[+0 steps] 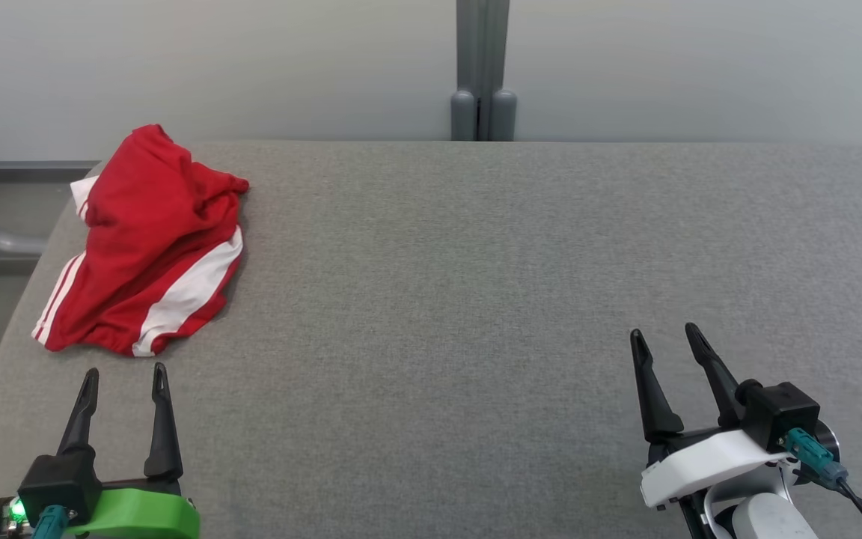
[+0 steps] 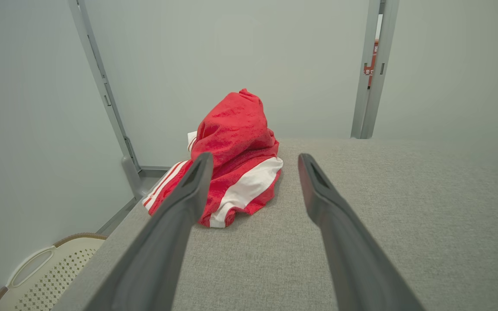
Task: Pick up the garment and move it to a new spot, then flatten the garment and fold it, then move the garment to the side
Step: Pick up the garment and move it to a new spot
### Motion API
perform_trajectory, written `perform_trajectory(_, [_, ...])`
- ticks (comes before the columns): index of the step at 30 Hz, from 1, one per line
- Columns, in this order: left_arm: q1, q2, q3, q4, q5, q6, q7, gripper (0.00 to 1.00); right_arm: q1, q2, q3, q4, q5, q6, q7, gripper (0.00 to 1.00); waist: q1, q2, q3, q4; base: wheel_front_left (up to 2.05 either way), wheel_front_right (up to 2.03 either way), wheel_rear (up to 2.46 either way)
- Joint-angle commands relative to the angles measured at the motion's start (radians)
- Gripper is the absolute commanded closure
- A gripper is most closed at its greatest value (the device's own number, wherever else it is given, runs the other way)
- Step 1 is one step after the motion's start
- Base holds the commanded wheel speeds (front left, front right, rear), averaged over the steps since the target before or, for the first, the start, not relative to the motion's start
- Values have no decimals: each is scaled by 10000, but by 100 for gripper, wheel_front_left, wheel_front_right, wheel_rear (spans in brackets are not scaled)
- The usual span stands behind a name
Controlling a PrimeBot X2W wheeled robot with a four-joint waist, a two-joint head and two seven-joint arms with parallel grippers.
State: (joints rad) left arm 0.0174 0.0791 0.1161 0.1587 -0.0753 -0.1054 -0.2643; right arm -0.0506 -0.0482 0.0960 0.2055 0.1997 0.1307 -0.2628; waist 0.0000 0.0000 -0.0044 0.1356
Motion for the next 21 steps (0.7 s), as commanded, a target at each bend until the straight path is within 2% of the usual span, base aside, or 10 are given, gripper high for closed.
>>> perform_trajectory(1, [140,99,70,10,-78,61,-3,0,36,-37,4,13,41,0,-32,0,0,0,51,530,0,0,0])
perform_trajectory(21, [293,223,386,72,-200,245,0,0,10,-40,105,191,62,-1,-32,0,0,0,62,2726,0,0,0])
